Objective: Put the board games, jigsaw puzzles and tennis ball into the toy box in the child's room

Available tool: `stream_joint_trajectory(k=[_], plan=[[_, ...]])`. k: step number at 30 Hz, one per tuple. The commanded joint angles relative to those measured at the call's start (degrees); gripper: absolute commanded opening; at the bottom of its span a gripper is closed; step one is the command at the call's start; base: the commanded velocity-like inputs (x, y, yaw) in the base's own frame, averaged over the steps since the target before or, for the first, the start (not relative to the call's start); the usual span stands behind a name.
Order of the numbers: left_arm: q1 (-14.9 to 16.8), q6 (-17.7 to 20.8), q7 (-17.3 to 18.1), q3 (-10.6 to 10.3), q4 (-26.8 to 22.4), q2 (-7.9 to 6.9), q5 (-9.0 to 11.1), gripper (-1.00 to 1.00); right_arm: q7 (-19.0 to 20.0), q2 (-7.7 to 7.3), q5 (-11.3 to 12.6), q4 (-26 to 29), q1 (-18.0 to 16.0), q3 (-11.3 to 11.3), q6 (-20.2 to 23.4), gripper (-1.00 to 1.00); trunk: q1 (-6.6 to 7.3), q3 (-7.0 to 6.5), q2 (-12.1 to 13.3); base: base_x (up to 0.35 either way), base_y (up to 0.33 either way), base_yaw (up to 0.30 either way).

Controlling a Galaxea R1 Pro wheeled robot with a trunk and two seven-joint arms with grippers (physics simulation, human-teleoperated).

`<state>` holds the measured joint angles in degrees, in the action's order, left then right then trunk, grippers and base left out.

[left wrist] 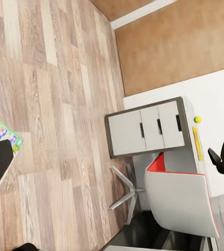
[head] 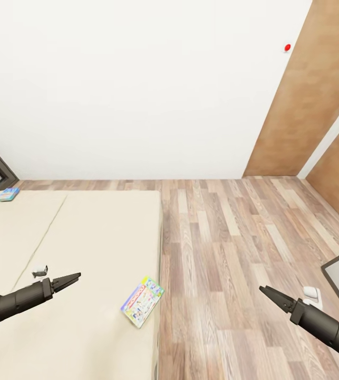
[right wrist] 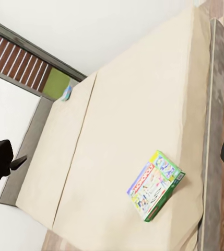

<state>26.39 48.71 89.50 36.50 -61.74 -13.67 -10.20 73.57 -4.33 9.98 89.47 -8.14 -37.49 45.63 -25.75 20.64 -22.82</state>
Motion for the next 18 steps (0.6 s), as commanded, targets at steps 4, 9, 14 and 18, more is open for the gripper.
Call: stream_joint_trajectory(k=[4, 9, 14, 18], plan=[[0.07, 0.60, 0.50, 0.10, -0.05, -0.01, -0.60, 1.00, 0.11, -0.01, 0.14, 0.00, -0.04, -0.04, 0.40, 1.00, -0.03, -0.28, -0.10, 0.000, 0.000, 0.068], [0.07, 0.60, 0.50, 0.10, -0.05, -0.04, -0.61, 1.00, 0.16, -0.01, 0.17, 0.00, -0.04, -0.04, 0.36, 1.00, -0.03, -0.74, -0.10, 0.000, 0.000, 0.068], [0.07, 0.60, 0.50, 0.09, -0.05, -0.04, -0.60, 1.00, 0.17, -0.04, 0.20, 0.00, -0.04, -0.04, 0.34, 1.00, -0.03, -1.21, -0.10, 0.000, 0.000, 0.068], [0.07, 0.60, 0.50, 0.08, -0.05, -0.04, -0.60, 1.00, 0.19, -0.05, 0.21, 0.00, -0.04, -0.04, 0.34, 1.00, -0.03, -1.58, -0.10, 0.000, 0.000, 0.068]])
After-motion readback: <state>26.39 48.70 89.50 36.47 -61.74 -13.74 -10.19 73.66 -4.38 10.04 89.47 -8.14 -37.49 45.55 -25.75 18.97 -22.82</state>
